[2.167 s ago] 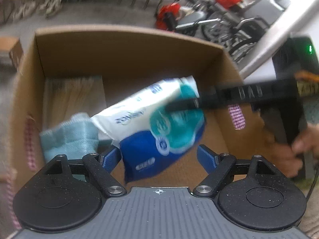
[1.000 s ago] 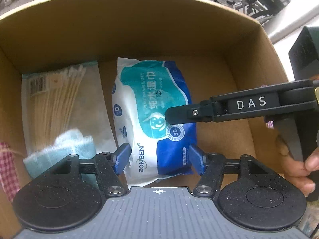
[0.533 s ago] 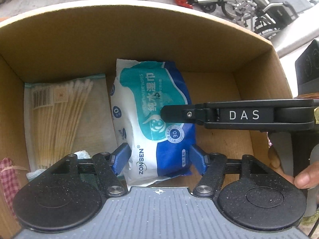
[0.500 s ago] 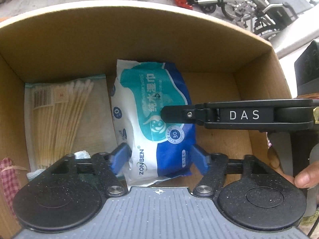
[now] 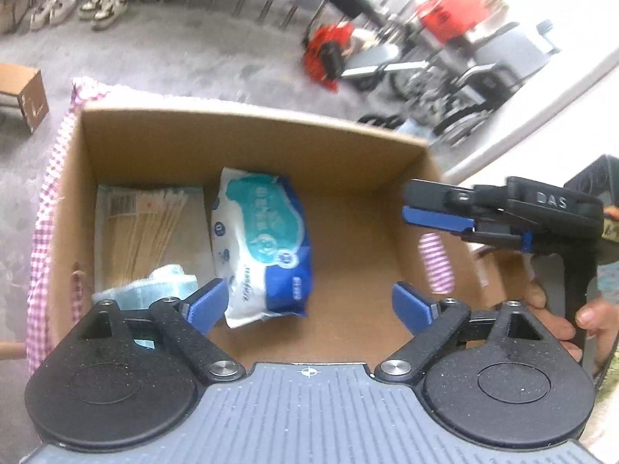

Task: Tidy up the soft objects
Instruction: 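Move the right gripper back to the bandage box beside the plush doll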

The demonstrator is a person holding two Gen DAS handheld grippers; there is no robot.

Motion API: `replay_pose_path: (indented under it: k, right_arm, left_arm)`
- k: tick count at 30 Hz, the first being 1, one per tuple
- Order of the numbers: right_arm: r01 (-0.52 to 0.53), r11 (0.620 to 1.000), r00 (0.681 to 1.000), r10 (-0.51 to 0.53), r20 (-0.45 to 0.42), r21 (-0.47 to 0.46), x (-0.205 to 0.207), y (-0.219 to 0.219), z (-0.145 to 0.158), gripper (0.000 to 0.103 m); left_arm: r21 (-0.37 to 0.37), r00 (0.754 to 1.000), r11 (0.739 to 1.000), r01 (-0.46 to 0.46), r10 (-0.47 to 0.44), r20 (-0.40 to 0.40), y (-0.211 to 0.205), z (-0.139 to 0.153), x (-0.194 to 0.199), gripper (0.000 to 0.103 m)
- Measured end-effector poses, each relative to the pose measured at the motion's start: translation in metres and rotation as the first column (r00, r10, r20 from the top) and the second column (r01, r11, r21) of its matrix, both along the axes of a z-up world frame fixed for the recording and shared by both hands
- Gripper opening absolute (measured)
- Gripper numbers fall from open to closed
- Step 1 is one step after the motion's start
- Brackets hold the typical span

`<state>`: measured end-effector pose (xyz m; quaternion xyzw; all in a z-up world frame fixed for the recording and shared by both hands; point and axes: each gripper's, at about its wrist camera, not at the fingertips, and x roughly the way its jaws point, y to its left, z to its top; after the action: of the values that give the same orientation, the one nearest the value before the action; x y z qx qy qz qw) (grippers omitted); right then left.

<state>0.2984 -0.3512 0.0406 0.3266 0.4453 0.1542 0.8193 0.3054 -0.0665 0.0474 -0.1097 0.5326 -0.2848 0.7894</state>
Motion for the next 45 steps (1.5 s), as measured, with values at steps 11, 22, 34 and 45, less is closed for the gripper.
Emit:
replay_pose_path:
  k: [11, 22, 34, 45]
  right_arm:
    - [0.050, 0.992, 0.947, -0.084, 0.309, 0.116, -0.165, -0.012, 0.082, 0.062]
    - [0.080, 0.945, 0.979, -0.134, 0.152, 0.318, -0.266, 0.041, -0.046, 0.064]
    - [0.180, 0.917, 0.978, -0.128, -0.164, 0.356, -0.244, 0.124, -0.127, 0.051]
    - [0.351, 0.848, 0.932, -0.276, -0.234, 0.396, -0.239, 0.133, -0.162, 0.047]
  left_arm:
    - [-0.134, 0.968, 0.990, 0.045, -0.010, 0.250, 0.057, 0.069, -0.110, 0.101]
    - [-0.111, 0.968, 0.994, -0.020, 0.047, 0.247, 0.098, -0.006, -0.190, 0.098]
    - [-0.105, 0.986, 0.990, -0.094, 0.107, 0.124, 0.106, -0.090, -0.180, 0.073]
    - [-0.278, 0.996, 0.957, -0.088, 0.079, -0.041, 0.107, -0.122, -0.152, 0.073]
